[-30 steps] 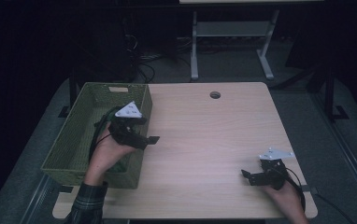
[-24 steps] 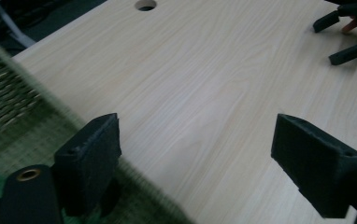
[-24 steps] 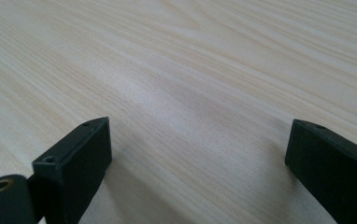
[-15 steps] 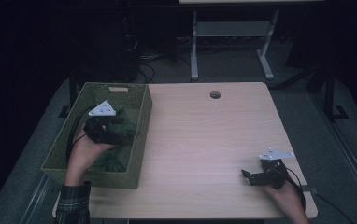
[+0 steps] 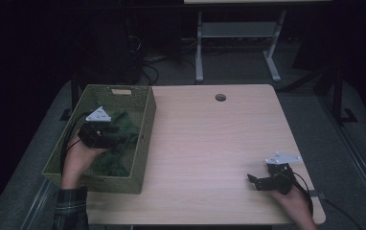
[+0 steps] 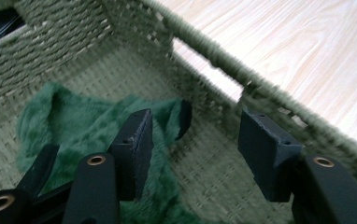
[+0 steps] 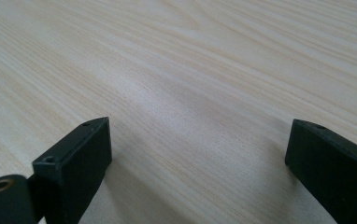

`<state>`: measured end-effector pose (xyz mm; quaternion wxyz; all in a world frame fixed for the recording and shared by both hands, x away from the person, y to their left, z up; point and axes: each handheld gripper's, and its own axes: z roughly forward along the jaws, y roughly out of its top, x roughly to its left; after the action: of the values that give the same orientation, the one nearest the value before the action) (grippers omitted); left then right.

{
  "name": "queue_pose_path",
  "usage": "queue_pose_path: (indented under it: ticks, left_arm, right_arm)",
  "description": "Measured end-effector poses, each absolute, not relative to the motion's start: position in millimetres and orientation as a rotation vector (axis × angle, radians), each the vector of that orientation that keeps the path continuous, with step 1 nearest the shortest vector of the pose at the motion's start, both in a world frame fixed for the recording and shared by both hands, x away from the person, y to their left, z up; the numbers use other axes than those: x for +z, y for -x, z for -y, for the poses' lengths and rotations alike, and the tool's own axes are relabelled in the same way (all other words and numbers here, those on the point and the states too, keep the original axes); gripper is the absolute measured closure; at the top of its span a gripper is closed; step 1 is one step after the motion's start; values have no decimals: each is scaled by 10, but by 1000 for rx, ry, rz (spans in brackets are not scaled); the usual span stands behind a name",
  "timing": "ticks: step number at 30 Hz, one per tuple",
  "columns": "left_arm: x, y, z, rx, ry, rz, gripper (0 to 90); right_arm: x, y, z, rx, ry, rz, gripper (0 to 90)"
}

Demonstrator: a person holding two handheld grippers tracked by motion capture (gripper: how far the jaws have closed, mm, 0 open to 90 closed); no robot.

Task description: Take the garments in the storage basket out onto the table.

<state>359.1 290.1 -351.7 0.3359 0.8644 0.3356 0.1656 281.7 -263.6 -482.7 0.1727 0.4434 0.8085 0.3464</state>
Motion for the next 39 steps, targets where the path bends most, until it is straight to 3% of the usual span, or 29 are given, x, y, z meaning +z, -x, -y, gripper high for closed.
queue_pose_path:
  ticks: [21, 33, 39]
  left_arm:
    - [-3877, -3727, -3059, 415, -2366, -972, 523]
    - [-4084, -3836, -3025, 378, -2460, -1040, 506]
    - [-4132, -3855, -3050, 355, -2472, -1087, 555]
  right_arm:
    - [-4828, -2813, 2631, 988, -1241, -2307, 69]
    - [-4827, -2812, 2630, 989, -1241, -2309, 69]
    - [-4827, -2812, 2630, 988, -1240, -2309, 69]
